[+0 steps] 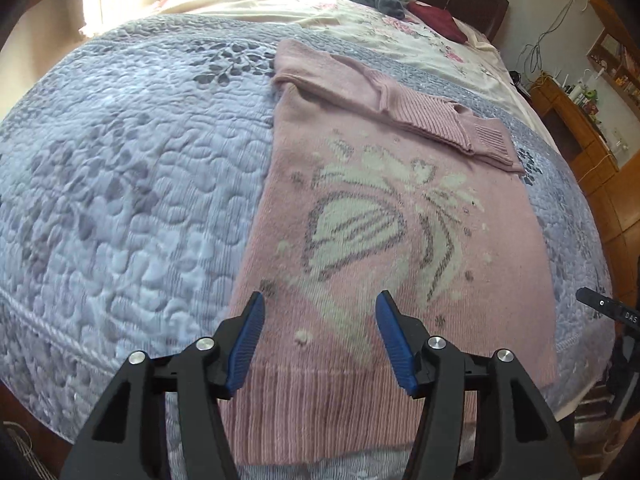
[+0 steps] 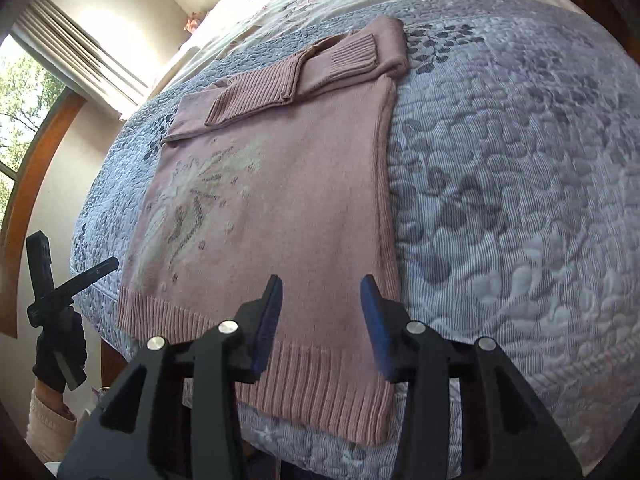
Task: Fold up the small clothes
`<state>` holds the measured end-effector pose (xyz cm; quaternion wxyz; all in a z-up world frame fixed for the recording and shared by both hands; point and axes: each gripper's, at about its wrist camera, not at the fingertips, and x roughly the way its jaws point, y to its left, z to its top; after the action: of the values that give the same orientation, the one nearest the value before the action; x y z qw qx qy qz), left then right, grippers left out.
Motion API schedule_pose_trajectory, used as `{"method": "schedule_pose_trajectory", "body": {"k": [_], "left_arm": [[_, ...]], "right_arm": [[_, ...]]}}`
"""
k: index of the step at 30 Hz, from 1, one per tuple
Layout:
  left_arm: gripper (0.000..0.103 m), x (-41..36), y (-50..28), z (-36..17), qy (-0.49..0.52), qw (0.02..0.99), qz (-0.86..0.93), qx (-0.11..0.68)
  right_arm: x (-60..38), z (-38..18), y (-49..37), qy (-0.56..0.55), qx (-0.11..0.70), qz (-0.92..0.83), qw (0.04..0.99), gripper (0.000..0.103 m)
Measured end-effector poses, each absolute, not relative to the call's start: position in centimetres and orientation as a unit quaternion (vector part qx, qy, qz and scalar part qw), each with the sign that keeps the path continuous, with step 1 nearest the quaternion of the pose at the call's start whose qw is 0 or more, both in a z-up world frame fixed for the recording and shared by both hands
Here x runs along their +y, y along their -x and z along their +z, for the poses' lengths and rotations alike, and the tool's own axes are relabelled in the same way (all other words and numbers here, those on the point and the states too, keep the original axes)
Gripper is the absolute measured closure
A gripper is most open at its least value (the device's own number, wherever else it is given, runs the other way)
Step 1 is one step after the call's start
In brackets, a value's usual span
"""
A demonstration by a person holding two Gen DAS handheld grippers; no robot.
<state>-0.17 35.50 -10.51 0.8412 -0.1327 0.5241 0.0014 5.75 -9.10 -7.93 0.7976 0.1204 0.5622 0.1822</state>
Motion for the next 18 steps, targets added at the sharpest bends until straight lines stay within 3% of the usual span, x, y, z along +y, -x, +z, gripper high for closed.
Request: {"method": "schedule_pose_trajectory", "body": {"k": [8, 18], "left_arm": [[0.044, 38.2, 6.2, -10.4, 0.154, 0.838, 0.027, 0.522], [0.044, 37.8, 6.4, -12.5, 0.175, 0.822, 0.003, 0.542]], "right_arm": [[-10.4, -9.8, -0.3, -0.128, 0.579, 0.16, 0.789, 0.06], [-11.3, -12.3, 0.2, -0.138, 0.598, 0.153, 0.774, 0.054]]}}
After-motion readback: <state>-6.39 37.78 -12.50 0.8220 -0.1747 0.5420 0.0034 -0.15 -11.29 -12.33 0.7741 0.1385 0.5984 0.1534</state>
